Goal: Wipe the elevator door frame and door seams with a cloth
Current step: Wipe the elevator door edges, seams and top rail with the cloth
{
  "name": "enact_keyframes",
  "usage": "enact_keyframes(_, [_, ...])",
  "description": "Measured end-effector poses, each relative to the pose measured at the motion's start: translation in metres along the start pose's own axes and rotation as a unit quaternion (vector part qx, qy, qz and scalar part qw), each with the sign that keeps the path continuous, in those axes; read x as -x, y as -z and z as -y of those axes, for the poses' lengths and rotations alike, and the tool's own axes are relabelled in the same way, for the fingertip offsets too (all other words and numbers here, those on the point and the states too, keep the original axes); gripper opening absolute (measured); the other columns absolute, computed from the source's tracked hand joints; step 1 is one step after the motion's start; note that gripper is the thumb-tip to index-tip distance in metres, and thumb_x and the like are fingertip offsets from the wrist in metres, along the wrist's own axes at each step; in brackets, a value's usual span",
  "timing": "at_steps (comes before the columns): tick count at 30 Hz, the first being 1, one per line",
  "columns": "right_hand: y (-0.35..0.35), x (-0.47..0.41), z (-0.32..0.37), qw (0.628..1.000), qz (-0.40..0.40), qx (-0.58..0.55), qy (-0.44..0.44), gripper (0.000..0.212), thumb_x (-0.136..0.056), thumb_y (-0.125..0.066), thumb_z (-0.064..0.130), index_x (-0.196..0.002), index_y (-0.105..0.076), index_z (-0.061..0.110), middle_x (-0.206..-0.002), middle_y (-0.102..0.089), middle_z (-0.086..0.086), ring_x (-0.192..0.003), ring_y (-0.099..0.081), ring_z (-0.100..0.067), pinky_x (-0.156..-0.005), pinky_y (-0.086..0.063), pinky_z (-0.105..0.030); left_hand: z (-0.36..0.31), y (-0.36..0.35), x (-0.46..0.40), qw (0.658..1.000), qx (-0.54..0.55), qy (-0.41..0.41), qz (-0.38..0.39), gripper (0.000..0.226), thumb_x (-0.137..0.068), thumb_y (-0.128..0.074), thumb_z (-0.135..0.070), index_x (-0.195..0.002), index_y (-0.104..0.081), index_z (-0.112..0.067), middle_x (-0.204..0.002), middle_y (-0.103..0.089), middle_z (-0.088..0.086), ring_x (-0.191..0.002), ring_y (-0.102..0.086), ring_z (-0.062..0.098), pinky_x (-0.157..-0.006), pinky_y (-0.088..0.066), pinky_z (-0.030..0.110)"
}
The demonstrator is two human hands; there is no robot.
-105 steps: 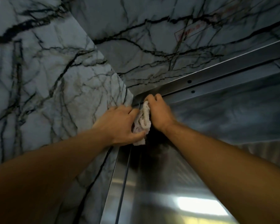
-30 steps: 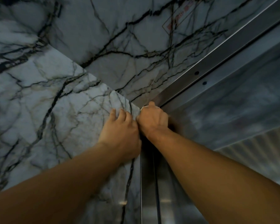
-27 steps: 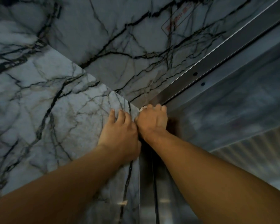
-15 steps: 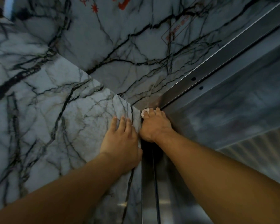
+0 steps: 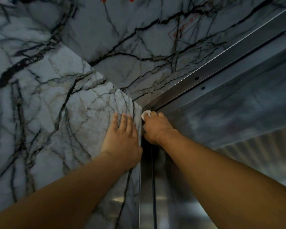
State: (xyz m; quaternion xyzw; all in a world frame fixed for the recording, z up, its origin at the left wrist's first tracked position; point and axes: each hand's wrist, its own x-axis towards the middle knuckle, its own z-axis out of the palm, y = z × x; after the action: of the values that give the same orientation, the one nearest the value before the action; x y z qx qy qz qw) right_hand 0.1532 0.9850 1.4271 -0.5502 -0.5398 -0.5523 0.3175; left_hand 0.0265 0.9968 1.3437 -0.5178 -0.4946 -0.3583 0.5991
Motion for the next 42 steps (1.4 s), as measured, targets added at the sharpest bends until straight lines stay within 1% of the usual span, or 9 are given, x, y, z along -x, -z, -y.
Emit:
enact_keyframes(6, [0.000, 0.021, 0.002, 1.000, 0.000, 0.016, 0.014, 0.075, -0.087, -0.064, 0.034, -0.150, -0.028, 0.014, -0.148, -0.033, -0.012, -0.125, -0.037, -0.031, -0.107, -0.035, -0.039, -0.002, 0.003, 0.004, 1.000, 0.001, 0.011, -0.001, 0.076, -0.100, -0.014, -0.051, -0.156, -0.002, -0.002, -0.165, 0.005, 0.025, -0.152, 0.010, 0.040, -0.120, 0.007, 0.061])
enact_keyframes(10, [0.001, 0.038, 0.005, 0.999, 0.008, 0.030, 0.018, 0.077, -0.085, -0.066, 0.040, -0.149, -0.030, 0.017, -0.146, -0.035, -0.011, -0.124, -0.037, -0.031, -0.103, -0.034, -0.039, -0.006, 0.002, 0.011, 1.000, 0.009, 0.010, 0.006, 0.077, -0.100, -0.016, -0.053, -0.157, -0.003, -0.002, -0.165, 0.004, 0.025, -0.152, 0.008, 0.041, -0.119, 0.006, 0.063])
enact_keyframes(15, [0.002, 0.056, 0.007, 0.999, 0.022, 0.028, 0.023, 0.081, -0.084, -0.068, 0.042, -0.150, -0.027, 0.018, -0.148, -0.033, -0.010, -0.129, -0.034, -0.031, -0.107, -0.032, -0.041, -0.015, 0.003, 0.022, 1.000, 0.018, 0.010, 0.023, 0.080, -0.099, -0.018, -0.054, -0.156, 0.000, -0.001, -0.163, 0.008, 0.028, -0.151, 0.012, 0.044, -0.119, 0.006, 0.063])
enact_keyframes(19, [0.000, 0.071, 0.010, 0.999, 0.017, 0.019, 0.026, 0.078, -0.084, -0.067, 0.044, -0.148, -0.030, 0.021, -0.146, -0.035, -0.009, -0.127, -0.035, -0.030, -0.105, -0.033, -0.041, -0.017, 0.004, 0.032, 0.999, 0.033, 0.003, 0.038, 0.081, -0.098, -0.021, -0.055, -0.156, -0.002, -0.001, -0.163, 0.008, 0.029, -0.151, 0.013, 0.043, -0.119, 0.006, 0.062])
enact_keyframes(26, [-0.005, 0.104, 0.015, 0.999, 0.027, 0.011, 0.031, 0.074, -0.083, -0.068, 0.041, -0.146, -0.035, 0.019, -0.143, -0.036, -0.011, -0.126, -0.036, -0.031, -0.102, -0.035, -0.042, -0.017, 0.013, 0.065, 0.997, 0.043, -0.024, 0.059, 0.081, -0.097, -0.025, -0.054, -0.157, -0.006, -0.003, -0.164, 0.005, 0.028, -0.152, 0.010, 0.042, -0.120, 0.004, 0.062])
enact_keyframes(31, [-0.006, 0.133, 0.020, 0.998, 0.040, 0.004, 0.046, 0.078, -0.083, -0.068, 0.038, -0.148, -0.032, 0.016, -0.146, -0.035, -0.011, -0.128, -0.035, -0.031, -0.103, -0.034, -0.042, -0.024, 0.016, 0.096, 0.996, 0.028, -0.026, 0.084, 0.084, -0.097, -0.022, -0.057, -0.156, -0.001, -0.001, -0.163, 0.008, 0.030, -0.151, 0.011, 0.044, -0.120, 0.003, 0.061])
enact_keyframes(34, [-0.008, 0.151, 0.024, 0.998, 0.048, -0.005, 0.048, 0.074, -0.085, -0.066, 0.034, -0.148, -0.032, 0.015, -0.146, -0.034, -0.011, -0.128, -0.035, -0.031, -0.104, -0.034, -0.042, -0.022, 0.019, 0.115, 0.995, 0.037, -0.029, 0.091, 0.087, -0.096, -0.024, -0.057, -0.155, -0.001, 0.001, -0.163, 0.007, 0.029, -0.151, 0.010, 0.044, -0.121, 0.002, 0.061])
enact_keyframes(38, [-0.010, 0.173, 0.030, 0.997, 0.059, -0.016, 0.049, 0.073, -0.086, -0.066, 0.032, -0.147, -0.031, 0.013, -0.146, -0.032, -0.011, -0.127, -0.034, -0.031, -0.103, -0.033, -0.040, -0.020, 0.025, 0.140, 0.992, 0.020, -0.061, 0.108, 0.088, -0.096, -0.028, -0.059, -0.156, 0.001, -0.001, -0.163, 0.010, 0.028, -0.151, 0.013, 0.042, -0.120, 0.003, 0.063])
enact_keyframes(42, [-0.012, 0.195, 0.037, 0.997, 0.063, -0.025, 0.047, 0.073, -0.086, -0.067, 0.026, -0.147, -0.031, 0.012, -0.144, -0.031, -0.010, -0.126, -0.034, -0.029, -0.103, -0.033, -0.039, -0.019, 0.032, 0.166, 0.987, 0.003, -0.084, 0.135, 0.084, -0.098, -0.023, -0.057, -0.156, 0.001, -0.002, -0.162, 0.012, 0.029, -0.151, 0.014, 0.043, -0.118, 0.007, 0.065])
